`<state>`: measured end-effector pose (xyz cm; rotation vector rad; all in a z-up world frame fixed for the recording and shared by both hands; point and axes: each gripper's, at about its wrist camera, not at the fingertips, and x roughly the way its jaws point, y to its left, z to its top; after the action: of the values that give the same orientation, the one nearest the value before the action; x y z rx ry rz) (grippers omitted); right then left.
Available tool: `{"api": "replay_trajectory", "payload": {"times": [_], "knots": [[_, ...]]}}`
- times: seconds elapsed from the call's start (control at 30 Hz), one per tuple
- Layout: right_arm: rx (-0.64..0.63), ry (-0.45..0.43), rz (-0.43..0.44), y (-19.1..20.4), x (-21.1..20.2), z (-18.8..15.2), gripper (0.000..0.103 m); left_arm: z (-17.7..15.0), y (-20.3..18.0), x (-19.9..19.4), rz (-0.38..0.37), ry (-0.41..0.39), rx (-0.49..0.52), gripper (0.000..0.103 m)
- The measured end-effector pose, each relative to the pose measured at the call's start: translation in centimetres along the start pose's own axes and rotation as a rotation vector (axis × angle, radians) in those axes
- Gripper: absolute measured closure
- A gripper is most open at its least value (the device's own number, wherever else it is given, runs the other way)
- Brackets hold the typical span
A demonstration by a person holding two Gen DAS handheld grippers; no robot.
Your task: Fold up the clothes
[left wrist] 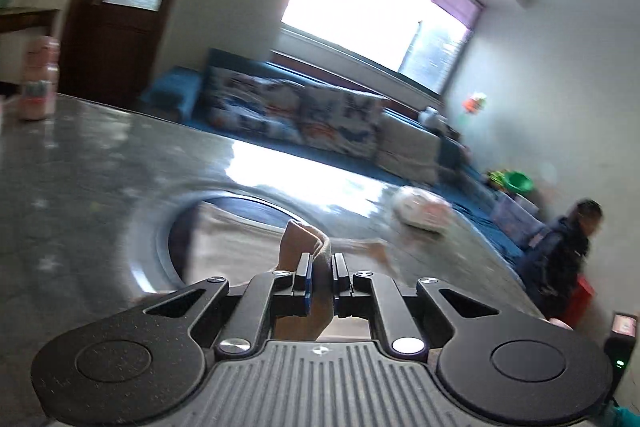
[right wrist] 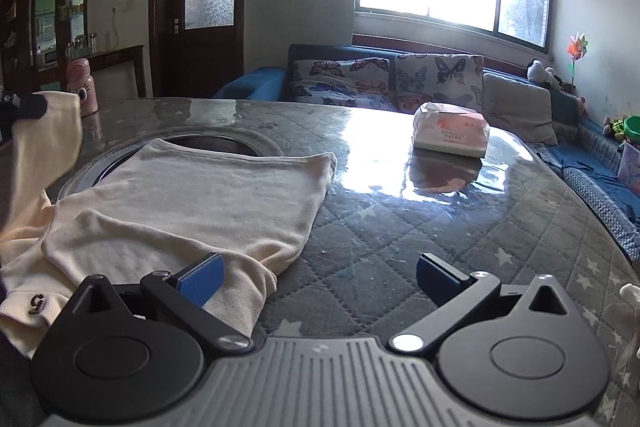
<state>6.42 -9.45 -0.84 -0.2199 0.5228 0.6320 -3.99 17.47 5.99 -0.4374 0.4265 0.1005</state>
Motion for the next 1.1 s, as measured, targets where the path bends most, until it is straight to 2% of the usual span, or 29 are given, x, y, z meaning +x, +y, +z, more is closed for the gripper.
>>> {"api": "replay_trajectory", "payload": {"times": [0.13,0.37,0.63,0.7,0.77,0.87,1.1], "knots": [[0.011,0.002,-0.002,-0.2,-0.1,-0.2,0.000,-0.8,-2.0,1.8,-0.068,0.045,0.018,0.093],[0.017,0.008,0.001,-0.2,-0.2,-0.5,0.000,-2.7,-3.4,4.9,-0.119,0.133,0.042,0.093],[0.010,0.013,-0.002,0.0,0.0,-0.2,0.000,-4.9,-4.2,6.1,-0.181,0.224,0.076,0.088],[0.005,0.013,-0.003,0.1,0.0,-0.1,0.000,-5.3,-4.2,5.9,-0.187,0.233,0.090,0.076],[0.002,0.013,-0.003,0.2,0.0,0.0,0.000,-5.6,-3.9,5.3,-0.180,0.230,0.104,0.072],[-0.008,0.012,0.014,0.6,0.1,0.3,0.000,-5.6,-2.6,3.9,-0.150,0.219,0.124,0.072],[-0.081,0.005,0.088,2.8,0.6,1.1,0.000,-6.4,1.9,-0.7,0.038,0.200,0.169,0.071]]}}
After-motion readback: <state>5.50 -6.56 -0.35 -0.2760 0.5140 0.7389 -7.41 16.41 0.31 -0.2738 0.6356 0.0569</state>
